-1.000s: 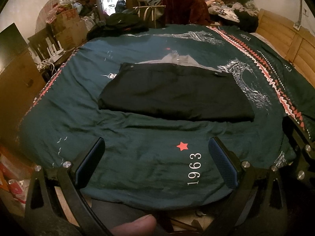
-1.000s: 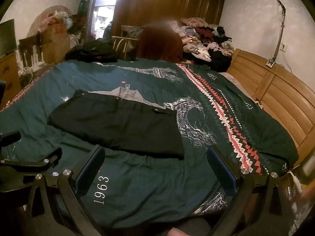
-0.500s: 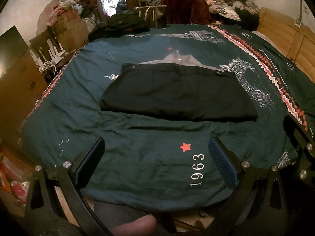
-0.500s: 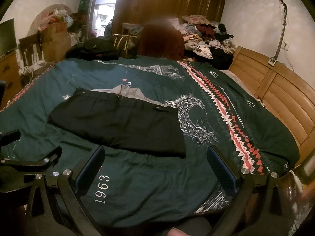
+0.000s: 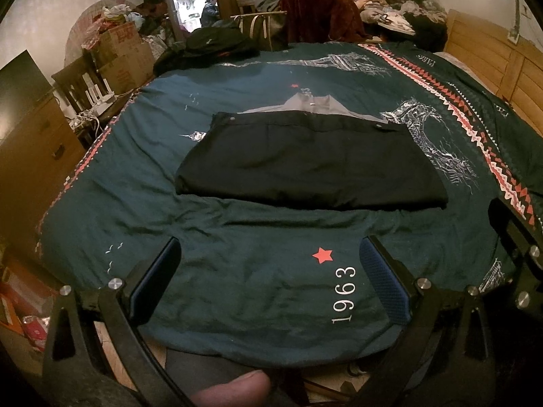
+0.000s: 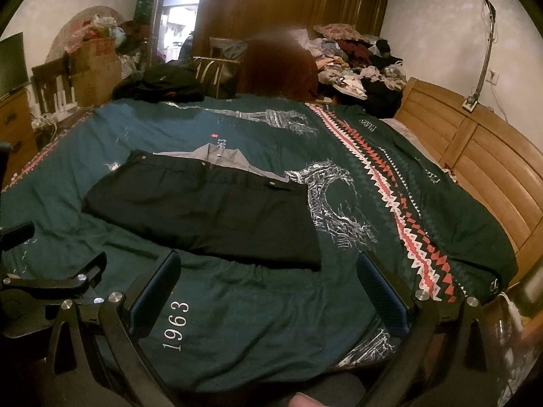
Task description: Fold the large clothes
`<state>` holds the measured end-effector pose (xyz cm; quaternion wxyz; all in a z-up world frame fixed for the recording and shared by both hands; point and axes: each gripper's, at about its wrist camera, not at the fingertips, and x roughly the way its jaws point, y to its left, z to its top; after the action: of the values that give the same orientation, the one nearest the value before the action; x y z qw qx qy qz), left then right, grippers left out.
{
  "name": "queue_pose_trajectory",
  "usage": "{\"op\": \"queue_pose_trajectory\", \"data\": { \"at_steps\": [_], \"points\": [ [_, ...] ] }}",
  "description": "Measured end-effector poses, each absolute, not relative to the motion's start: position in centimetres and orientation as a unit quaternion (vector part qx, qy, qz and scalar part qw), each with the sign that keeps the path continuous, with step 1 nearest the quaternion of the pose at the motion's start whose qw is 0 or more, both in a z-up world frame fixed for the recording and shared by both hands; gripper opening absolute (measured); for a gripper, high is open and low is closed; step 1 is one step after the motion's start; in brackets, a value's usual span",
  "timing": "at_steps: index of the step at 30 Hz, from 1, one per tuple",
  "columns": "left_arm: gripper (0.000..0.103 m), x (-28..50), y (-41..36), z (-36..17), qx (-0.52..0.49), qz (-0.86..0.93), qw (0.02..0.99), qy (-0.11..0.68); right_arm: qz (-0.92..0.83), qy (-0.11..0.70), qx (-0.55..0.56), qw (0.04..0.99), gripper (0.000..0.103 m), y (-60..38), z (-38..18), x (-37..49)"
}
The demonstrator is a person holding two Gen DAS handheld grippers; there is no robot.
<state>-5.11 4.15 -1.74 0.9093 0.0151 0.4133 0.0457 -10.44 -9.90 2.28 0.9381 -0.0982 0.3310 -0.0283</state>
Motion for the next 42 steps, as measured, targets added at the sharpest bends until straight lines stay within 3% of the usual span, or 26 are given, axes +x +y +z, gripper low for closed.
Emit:
{"op": "queue_pose_trajectory", "data": {
  "at_steps": [42],
  "points": [
    [0.103, -6.2, 3.9, -0.2, 0.051, 0.074, 0.933, 0.349, -0.017, 0.324, -0.07, 0.944, 0.103, -7.9, 2.9, -10.7]
  ]
}}
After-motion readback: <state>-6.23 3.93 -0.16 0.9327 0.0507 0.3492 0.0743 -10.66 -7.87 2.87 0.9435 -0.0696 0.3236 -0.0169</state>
